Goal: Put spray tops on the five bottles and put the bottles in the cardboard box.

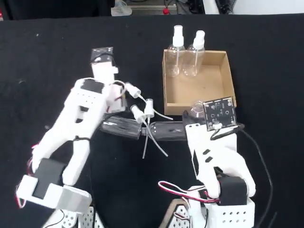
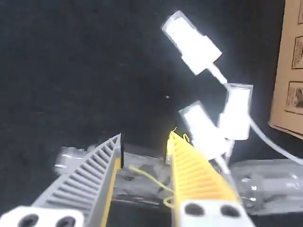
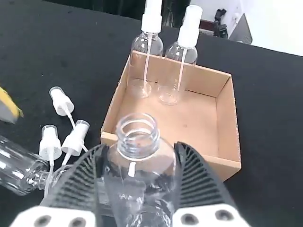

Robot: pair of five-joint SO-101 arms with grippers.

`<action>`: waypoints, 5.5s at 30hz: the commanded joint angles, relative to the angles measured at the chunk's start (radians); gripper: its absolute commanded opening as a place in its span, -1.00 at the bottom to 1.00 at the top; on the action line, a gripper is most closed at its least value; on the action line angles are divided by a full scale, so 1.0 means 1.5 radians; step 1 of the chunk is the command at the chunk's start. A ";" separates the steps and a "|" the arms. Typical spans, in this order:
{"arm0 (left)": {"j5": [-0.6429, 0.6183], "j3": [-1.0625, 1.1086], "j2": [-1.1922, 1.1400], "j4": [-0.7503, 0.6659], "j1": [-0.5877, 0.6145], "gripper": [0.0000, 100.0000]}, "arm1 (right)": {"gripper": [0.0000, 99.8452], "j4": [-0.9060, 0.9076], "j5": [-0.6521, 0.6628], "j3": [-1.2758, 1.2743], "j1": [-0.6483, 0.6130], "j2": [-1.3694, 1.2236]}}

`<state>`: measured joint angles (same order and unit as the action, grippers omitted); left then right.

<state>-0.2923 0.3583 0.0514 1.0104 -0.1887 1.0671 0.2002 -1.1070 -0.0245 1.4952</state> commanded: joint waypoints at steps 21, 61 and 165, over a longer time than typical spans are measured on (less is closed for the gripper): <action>-0.245 -0.038 -0.077 -0.056 -0.107 -0.64 | -0.98 -0.026 -0.005 -0.008 0.013 0.010; -0.244 -0.008 -0.101 -0.098 -0.069 -0.90 | -0.98 -0.027 -0.005 -0.014 0.013 0.010; 0.099 0.221 0.700 -0.544 -0.217 -0.94 | -0.98 -0.110 -0.174 -0.184 -0.191 0.271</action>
<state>-0.1481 0.6805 1.0764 0.2417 -0.4634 0.9413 0.0054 -1.3955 -0.2961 1.8006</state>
